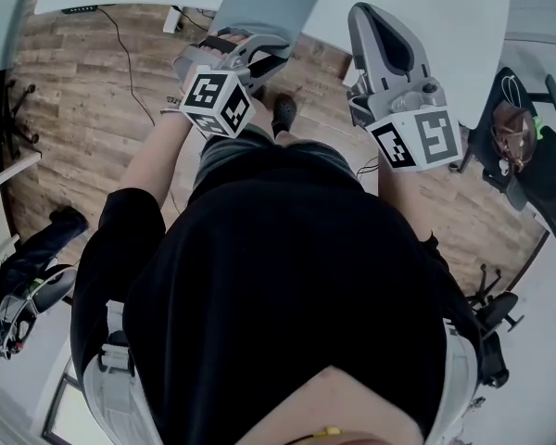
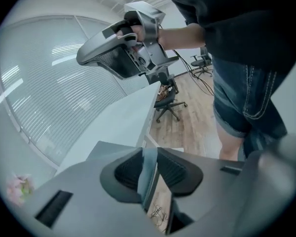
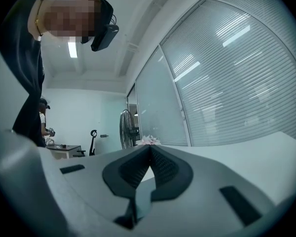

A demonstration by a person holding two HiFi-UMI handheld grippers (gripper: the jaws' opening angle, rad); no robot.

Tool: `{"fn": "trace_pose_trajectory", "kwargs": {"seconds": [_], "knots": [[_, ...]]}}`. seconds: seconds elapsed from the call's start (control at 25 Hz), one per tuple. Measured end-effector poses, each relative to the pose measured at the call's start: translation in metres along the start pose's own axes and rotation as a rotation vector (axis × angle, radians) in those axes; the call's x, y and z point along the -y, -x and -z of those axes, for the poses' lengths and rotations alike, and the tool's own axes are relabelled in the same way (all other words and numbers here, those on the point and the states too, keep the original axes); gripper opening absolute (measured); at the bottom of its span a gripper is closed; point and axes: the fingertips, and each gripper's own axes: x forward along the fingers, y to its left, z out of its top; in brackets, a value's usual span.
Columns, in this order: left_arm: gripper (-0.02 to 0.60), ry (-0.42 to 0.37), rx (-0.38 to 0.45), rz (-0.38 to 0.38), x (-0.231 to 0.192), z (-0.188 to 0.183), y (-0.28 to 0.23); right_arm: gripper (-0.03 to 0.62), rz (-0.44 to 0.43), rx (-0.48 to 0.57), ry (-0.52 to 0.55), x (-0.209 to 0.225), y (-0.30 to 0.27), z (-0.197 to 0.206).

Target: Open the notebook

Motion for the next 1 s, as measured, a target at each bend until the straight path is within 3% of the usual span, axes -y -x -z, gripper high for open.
{"fn": "trace_pose_trajectory", "kwargs": {"seconds": [0.12, 1.0], "knots": [[0.076, 0.09, 0.051, -0.011, -0.006, -0.004, 0.005, 0.005, -0.005, 0.003, 0.006, -0.001, 0.0, -0.001], [0.048, 0.429, 0.229, -0.137, -0.039, -0.018, 0.028, 0.005, -0.043, 0.016, 0.015, -0.008, -0.007, -0.011]]}}
